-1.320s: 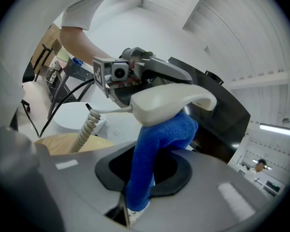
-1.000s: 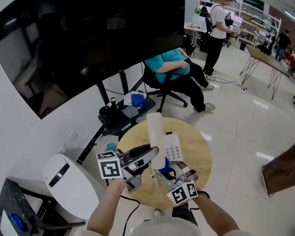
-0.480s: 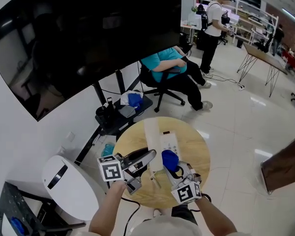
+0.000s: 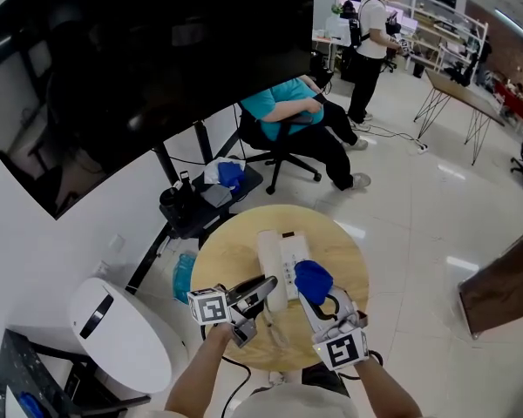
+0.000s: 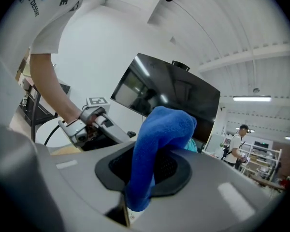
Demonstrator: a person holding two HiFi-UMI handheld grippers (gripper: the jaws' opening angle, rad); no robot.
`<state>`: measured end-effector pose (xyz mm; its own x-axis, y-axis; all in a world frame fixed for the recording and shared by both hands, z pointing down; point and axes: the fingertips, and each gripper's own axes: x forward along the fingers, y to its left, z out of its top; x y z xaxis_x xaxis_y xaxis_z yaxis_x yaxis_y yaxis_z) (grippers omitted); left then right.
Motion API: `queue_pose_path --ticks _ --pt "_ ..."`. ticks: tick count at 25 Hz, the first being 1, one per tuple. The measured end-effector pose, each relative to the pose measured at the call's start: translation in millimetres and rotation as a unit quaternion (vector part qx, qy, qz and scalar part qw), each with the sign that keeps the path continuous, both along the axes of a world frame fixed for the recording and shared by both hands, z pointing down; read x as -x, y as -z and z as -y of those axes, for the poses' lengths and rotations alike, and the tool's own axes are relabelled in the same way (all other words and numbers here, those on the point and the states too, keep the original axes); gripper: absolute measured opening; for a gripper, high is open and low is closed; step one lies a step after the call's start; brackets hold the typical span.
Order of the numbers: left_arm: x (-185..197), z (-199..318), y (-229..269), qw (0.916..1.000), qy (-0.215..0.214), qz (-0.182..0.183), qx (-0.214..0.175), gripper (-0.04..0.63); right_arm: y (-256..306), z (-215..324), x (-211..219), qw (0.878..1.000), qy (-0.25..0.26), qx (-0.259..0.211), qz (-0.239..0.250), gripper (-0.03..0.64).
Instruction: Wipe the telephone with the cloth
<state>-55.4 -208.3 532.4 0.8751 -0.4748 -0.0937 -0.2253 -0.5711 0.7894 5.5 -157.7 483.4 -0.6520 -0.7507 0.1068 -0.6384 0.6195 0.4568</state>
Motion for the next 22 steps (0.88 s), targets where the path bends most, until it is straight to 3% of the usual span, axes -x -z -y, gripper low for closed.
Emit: queue_pose_path --ticks 12,19,22 --pt "0.2 31.2 -92.7 0.9951 0.003 -0.007 0.098 0.081 9.4 9.9 -10.3 1.000 -0.007 0.001 0.001 0.061" --pt "5.7 45.1 -123.2 0.9913 0.015 -0.023 0.128 0.080 -0.5 21.6 -13.7 1.000 -0.010 0.026 0.001 0.061" --pt "7.7 49.4 -135.5 0.9905 0.019 -0.004 0.136 0.080 -4.0 23.6 -8.5 0.999 -0.005 0.039 0.009 0.061"
